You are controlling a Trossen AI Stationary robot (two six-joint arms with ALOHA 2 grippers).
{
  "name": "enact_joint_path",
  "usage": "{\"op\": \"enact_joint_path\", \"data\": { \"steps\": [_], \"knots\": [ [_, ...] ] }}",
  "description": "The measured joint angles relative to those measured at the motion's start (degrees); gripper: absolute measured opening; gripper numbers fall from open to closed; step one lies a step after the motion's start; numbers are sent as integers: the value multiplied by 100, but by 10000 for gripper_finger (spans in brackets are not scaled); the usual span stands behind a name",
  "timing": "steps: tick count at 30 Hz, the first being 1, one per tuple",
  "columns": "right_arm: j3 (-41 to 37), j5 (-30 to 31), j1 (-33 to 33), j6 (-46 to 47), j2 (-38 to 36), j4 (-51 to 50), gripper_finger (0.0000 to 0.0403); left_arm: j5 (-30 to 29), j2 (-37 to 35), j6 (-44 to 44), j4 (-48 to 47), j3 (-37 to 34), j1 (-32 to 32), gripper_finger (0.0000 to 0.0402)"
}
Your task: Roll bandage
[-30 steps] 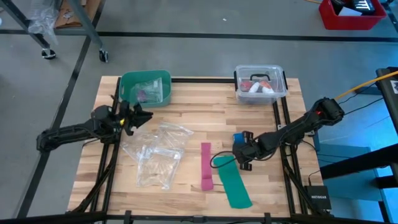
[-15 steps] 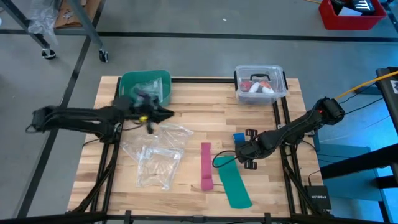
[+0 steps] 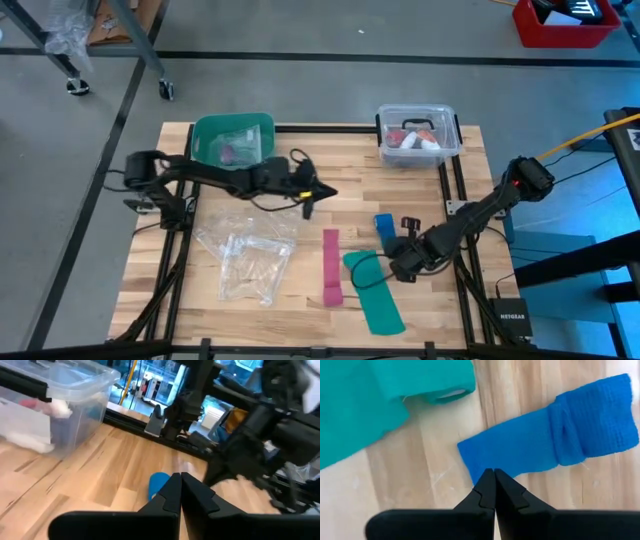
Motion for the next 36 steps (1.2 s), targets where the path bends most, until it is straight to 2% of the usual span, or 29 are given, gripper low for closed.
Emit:
{"op": "enact_joint_path", "data": {
  "steps": [8, 14, 26, 31, 36],
  "knots": [
    [-397, 481, 170, 658, 0, 497, 1, 98, 1445, 246, -304, 1281, -92, 1],
    [-613, 493, 170, 674, 4, 968, 1, 94, 2215, 333, -377, 1973, -79, 0],
    [-814, -115, 207, 817, 362, 1671, 1, 376, 3233, 347, -512, 3024, -187, 0],
    [-802, -417, 366, 837, 385, 2269, 1, 377, 3492, 352, -669, 3299, -262, 0],
    [-695, -618, 611, 1008, 398, 2282, 1, 377, 3734, 465, -737, 3427, -333, 0]
  ]
}}
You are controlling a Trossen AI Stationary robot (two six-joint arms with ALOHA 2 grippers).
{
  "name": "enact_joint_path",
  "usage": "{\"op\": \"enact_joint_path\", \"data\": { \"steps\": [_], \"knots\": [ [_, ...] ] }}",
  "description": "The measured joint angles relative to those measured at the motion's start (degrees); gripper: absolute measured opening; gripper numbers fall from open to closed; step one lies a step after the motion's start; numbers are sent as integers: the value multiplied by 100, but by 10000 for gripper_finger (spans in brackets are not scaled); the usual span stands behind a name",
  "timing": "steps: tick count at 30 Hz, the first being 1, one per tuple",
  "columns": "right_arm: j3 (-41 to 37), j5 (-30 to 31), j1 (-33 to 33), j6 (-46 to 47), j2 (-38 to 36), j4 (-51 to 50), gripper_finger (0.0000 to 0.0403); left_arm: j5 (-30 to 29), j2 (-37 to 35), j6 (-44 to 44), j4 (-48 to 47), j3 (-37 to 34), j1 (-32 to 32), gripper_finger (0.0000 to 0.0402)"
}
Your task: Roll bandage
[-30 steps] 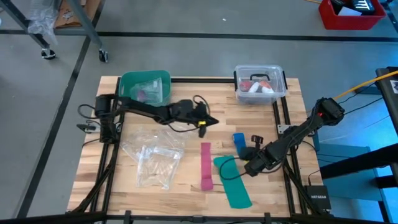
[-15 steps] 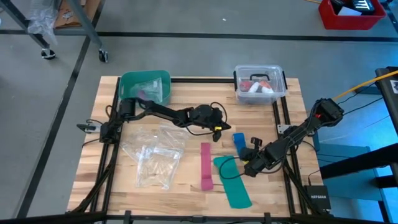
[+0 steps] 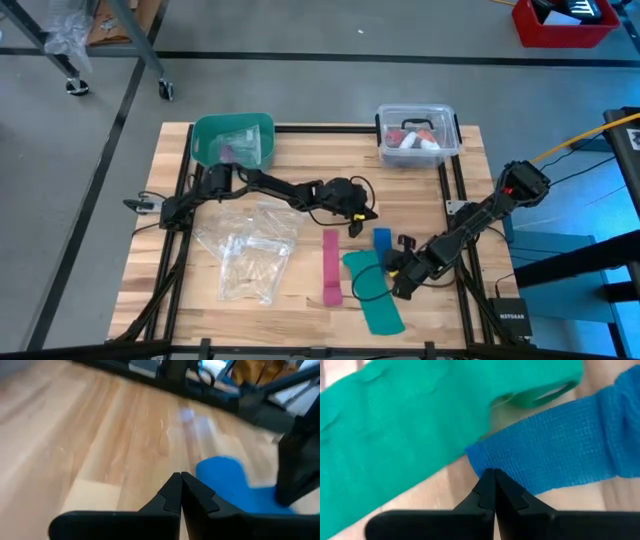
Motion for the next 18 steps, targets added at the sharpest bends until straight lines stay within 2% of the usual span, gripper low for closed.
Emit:
{"op": "enact_joint_path", "data": {
  "steps": [9, 18],
  "knots": [
    [11, 186, 47, 141, 2, -165, 1, 135, 167, 117, -396, 170, -135, 0],
    [10, 348, 47, 143, -1, -317, 1, 414, 167, 176, -333, 168, -451, 0]
  ]
}}
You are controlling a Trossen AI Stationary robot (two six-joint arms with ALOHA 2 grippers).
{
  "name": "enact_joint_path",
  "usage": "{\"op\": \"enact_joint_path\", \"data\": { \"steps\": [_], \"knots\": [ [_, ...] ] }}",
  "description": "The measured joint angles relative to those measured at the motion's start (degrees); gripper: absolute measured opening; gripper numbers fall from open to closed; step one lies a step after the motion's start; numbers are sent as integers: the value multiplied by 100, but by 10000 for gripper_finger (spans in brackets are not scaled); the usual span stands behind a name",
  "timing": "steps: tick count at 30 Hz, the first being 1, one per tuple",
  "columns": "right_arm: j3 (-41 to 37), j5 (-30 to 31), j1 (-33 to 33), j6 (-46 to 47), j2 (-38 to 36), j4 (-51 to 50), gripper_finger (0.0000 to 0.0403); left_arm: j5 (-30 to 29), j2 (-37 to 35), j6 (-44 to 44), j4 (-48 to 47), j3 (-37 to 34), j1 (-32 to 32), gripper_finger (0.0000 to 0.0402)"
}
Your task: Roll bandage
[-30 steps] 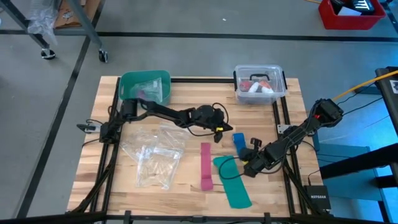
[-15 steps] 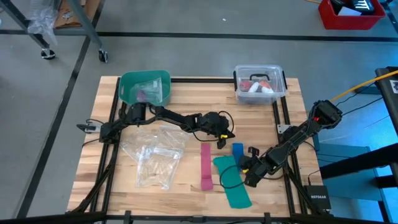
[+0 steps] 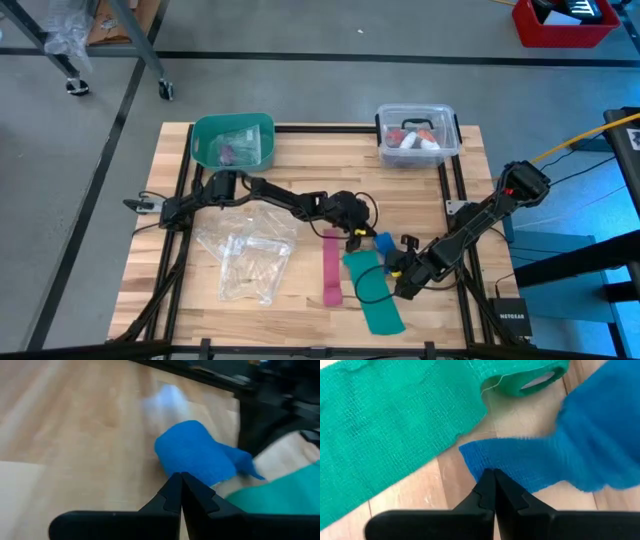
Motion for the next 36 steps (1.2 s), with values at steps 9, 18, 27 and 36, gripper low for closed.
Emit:
{"op": "enact_joint_path", "data": {
  "steps": [9, 18, 27, 36],
  "knots": [
    [-11, 155, -5, -2, 6, -71, 1, 15, 0, 212, 205, 3, -326, 0],
    [70, -1021, -11, -134, -79, -129, 1, -181, 0, 461, 120, 330, -212, 0],
    [184, -1253, 2, -194, -180, -549, 1, -183, -9, 396, -13, 387, -99, 0],
    [195, -1292, 0, -195, -184, -536, 1, 229, -24, 487, -61, 387, 70, 7]
  ]
}}
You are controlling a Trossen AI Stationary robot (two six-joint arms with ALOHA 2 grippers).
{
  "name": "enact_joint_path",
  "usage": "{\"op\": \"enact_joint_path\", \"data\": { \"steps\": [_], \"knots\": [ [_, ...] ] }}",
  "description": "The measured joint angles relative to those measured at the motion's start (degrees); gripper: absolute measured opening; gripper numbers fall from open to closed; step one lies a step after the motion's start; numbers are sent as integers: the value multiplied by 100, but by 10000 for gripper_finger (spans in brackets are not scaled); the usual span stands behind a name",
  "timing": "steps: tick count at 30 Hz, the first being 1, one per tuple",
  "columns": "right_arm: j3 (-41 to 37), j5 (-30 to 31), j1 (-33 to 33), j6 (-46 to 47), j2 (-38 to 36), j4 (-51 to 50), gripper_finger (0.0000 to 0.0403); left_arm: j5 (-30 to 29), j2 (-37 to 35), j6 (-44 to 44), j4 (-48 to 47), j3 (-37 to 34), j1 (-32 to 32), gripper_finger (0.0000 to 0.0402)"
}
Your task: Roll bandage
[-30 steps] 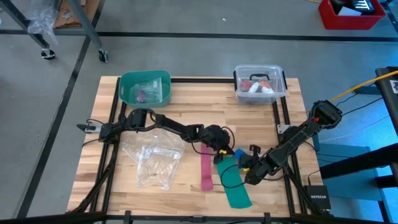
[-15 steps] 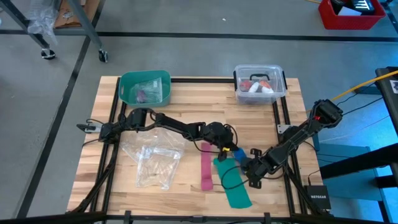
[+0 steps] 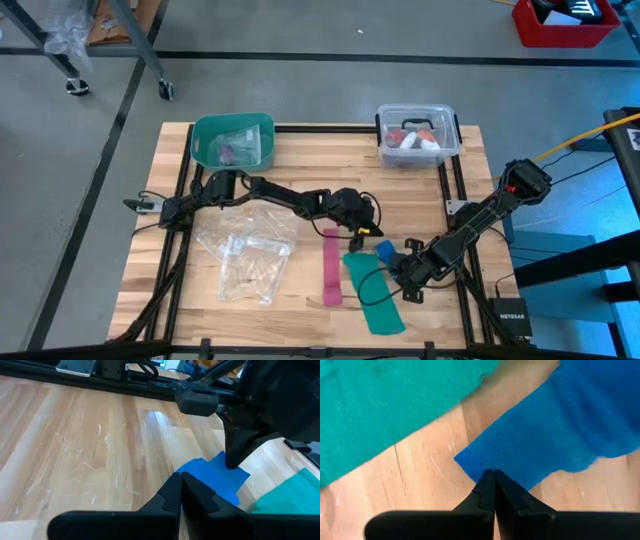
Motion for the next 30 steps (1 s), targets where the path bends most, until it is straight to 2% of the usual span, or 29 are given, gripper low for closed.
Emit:
{"op": "enact_joint_path", "data": {
  "steps": [6, 9, 11, 15, 20, 30],
  "knots": [
    [7, 113, 0, 0, 0, 60, 7, 590, -4, 155, -365, 0, 0, 65],
    [9, 199, 0, -2, -4, 55, 6, 670, -4, 664, -780, 0, -97, 107],
    [9, 216, -2, -2, -7, 55, 4, 594, -4, 1049, -962, 0, -174, 132],
    [9, 218, -2, -2, -9, 55, 4, -87, -7, 1455, -977, 0, -338, 169],
    [9, 220, -5, -2, -9, 58, 6, -771, -7, 1582, -819, 0, -458, 183],
    [11, 727, -7, -8, -11, 261, 5, -878, -7, 1389, -649, 0, -467, 177]
  ]
}}
